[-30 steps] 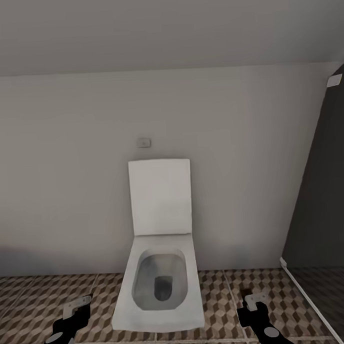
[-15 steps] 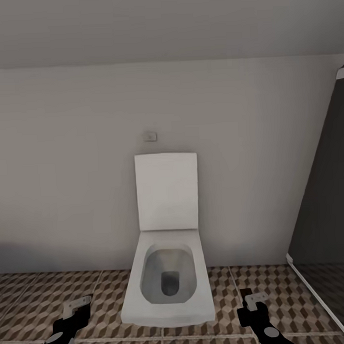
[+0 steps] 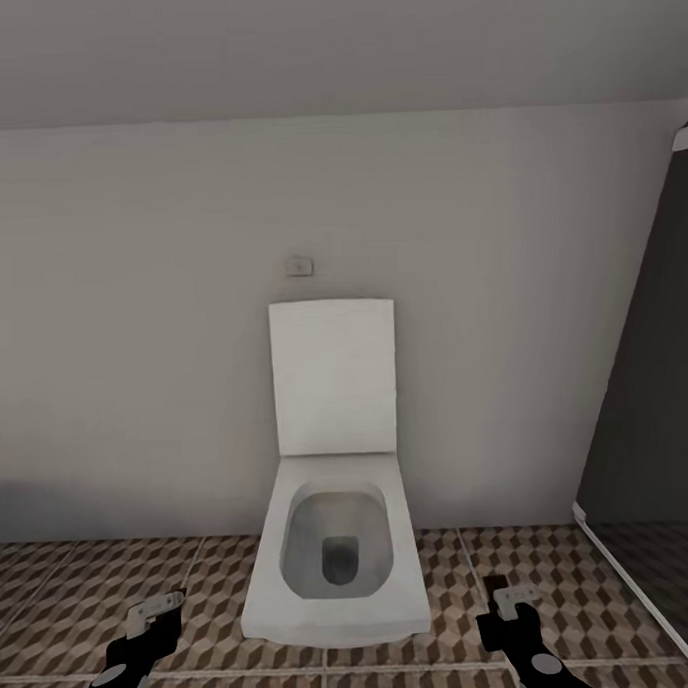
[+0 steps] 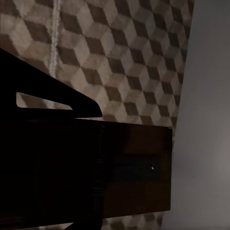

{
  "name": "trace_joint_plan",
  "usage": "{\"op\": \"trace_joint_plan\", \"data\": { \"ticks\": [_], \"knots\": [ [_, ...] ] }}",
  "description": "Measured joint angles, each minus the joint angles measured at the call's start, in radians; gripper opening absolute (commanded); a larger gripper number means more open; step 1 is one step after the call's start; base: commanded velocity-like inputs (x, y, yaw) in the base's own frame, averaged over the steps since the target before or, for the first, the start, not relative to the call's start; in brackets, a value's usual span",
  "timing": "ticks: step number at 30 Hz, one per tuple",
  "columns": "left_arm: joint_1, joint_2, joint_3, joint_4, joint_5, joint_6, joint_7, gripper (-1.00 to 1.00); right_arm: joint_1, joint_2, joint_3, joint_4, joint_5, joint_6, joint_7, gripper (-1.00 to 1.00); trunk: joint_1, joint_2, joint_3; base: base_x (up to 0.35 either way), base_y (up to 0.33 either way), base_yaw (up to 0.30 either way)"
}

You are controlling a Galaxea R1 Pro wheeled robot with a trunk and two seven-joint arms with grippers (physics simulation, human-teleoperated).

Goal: Take the four mousetraps from the cabinet in the bathroom and place them on the bathroom floor. Make sure all four end up on the same floor surface, and ensure that at least two of them are either under or directly next to the same bathroom sink.

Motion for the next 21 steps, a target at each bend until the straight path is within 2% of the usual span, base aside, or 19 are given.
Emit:
{"op": "trace_joint_plan", "data": {
  "ticks": [10,17,21],
  "knots": [
    [0.0,0.0,-0.002,0.0,-0.001,0.004,-0.002,-1.0,0.0,-0.009,-0.028,0.0,-0.003,-0.002,0.014,-1.0,0.0,0.0,0.0,0.0,0.0,0.0],
    [0.0,0.001,-0.002,0.0,-0.001,0.004,-0.002,-1.0,0.0,-0.038,-0.049,-0.001,-0.006,0.002,0.081,-1.0,0.0,0.0,0.0,0.0,0.0,0.0],
    [0.0,-0.001,-0.002,0.0,-0.002,0.005,0.001,-1.0,0.0,-0.042,-0.075,0.0,-0.005,0.0,0.093,-1.0,0.015,-0.028,-0.012,0.0,0.0,0.0]
  ]
}}
